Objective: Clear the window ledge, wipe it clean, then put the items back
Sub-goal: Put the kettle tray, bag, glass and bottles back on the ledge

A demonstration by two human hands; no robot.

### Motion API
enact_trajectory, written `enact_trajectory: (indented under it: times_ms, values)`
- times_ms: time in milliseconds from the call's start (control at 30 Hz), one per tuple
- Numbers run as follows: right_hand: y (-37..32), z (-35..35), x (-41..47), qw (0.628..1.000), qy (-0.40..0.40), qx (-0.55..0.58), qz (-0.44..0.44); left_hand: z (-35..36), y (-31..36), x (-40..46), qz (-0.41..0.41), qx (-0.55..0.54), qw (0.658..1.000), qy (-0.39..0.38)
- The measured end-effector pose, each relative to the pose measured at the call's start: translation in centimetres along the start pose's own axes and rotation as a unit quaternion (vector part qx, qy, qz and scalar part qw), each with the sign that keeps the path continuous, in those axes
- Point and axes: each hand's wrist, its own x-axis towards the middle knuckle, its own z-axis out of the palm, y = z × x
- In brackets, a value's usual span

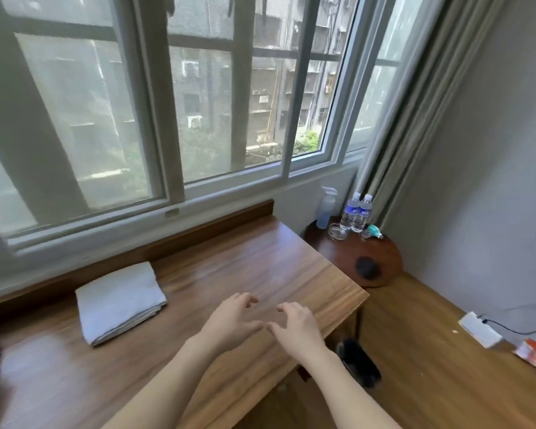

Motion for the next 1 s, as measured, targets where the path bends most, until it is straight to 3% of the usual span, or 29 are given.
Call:
enact_trajectory:
  times_ms: [700, 1000]
  values:
    - [15.4, -11.5, 10.6, 0.982, 0.064, 0.039, 0.170, 7.6, 12.7, 22.6, 0.113, -0.013, 0.989, -0.091]
    - [23.4, -15.9, 16.7, 0.981, 0.066, 0.045, 0.175, 12.5, 19.0, 30.2, 0.087, -0.035, 0.990, -0.104]
